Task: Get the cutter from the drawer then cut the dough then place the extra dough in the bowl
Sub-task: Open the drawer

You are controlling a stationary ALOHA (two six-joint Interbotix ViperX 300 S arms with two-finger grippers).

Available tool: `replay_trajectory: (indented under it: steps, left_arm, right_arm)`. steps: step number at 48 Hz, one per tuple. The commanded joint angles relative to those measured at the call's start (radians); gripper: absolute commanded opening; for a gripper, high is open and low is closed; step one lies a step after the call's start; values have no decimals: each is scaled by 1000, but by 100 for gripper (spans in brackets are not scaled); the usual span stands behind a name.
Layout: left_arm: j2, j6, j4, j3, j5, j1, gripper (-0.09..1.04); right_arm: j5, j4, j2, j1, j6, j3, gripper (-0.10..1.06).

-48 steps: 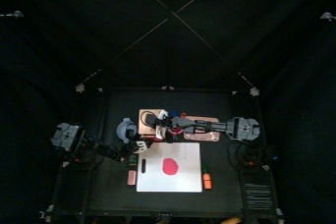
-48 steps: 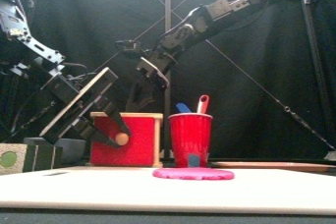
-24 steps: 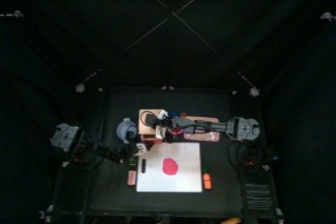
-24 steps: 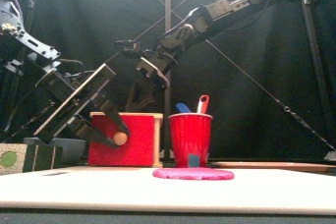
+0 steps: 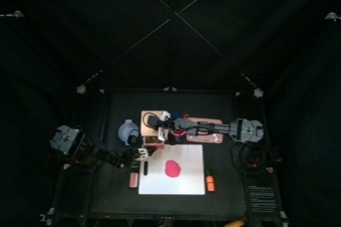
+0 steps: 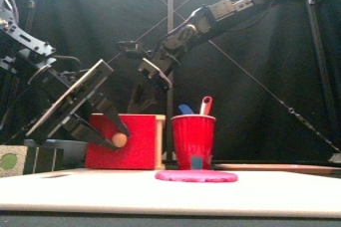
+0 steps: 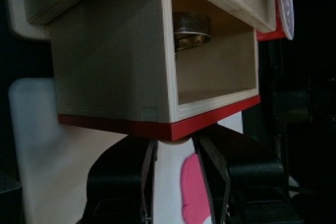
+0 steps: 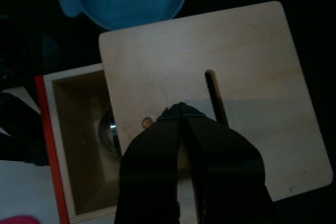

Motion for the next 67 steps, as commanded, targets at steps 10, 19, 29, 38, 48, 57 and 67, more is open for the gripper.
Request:
replay_trajectory:
  steps: [10, 19, 29, 38, 48, 57, 67]
  left_arm:
    - [-14, 3, 2, -11, 2, -26, 59]
    - [-14, 3, 0, -9, 2, -29, 59]
    - [-14, 3, 2, -14, 3, -32, 59]
    - [-14, 2, 2, -14, 2, -35, 59]
    - [-11, 3, -2, -6, 3, -35, 59]
    - [-9, 5, 0, -2, 3, -37, 61]
    - [-9, 6, 2, 3, 2, -35, 61]
  right_arm:
    - [15, 3, 21, -3, 3, 11, 4]
    - [18, 2, 21, -3, 3, 12, 4]
    - [23, 3, 21, -3, 3, 11, 5]
    - [21, 2, 23, -3, 5, 12, 4]
    - [23, 3, 23, -5, 5, 12, 4]
    - [23, 3, 25, -3, 3, 12, 4]
    - [23, 3, 25, -3, 5, 12, 5]
